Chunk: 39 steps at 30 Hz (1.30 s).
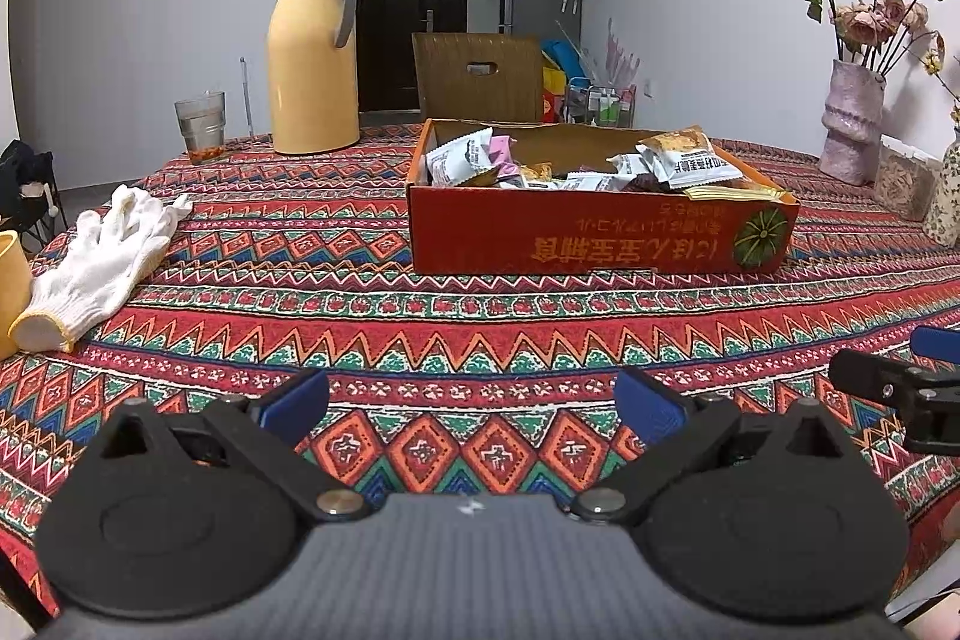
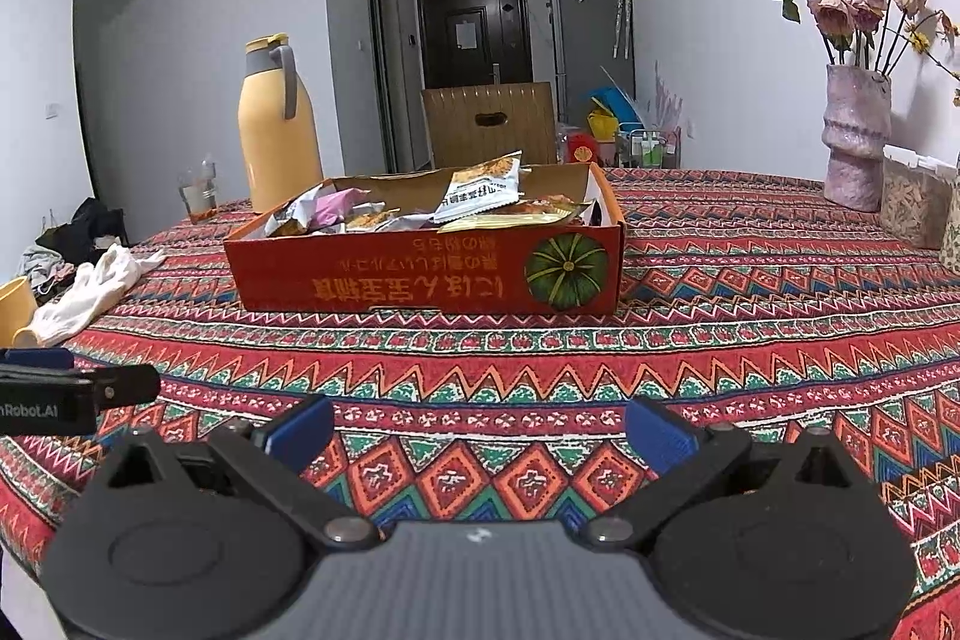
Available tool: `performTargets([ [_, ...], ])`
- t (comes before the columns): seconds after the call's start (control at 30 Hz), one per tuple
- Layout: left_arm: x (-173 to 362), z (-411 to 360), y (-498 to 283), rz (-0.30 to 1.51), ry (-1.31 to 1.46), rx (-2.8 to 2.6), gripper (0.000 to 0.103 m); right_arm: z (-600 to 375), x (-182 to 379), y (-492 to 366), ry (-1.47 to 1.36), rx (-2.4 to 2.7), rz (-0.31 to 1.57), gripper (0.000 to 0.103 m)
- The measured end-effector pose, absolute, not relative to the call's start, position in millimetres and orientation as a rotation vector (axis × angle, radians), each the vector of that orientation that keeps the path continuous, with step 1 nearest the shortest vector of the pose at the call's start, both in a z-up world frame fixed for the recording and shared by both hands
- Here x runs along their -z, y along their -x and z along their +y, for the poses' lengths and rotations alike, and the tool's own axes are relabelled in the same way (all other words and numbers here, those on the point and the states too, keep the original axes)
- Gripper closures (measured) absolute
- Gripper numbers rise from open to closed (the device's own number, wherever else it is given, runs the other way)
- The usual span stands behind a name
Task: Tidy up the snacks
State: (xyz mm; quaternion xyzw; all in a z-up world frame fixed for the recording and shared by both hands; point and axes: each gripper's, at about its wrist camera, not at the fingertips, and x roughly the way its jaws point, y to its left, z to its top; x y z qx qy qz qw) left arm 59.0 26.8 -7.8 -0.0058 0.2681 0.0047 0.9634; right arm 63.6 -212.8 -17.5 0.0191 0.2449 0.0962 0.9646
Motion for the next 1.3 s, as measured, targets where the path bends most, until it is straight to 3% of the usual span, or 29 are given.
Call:
performTargets([
  [1.3, 7.1, 22.0, -60.6, 0.545, 0.010, 0.011, 0.000, -214.0, 17.8, -64.3, -0.039, -0.193, 0.497, 0.000],
])
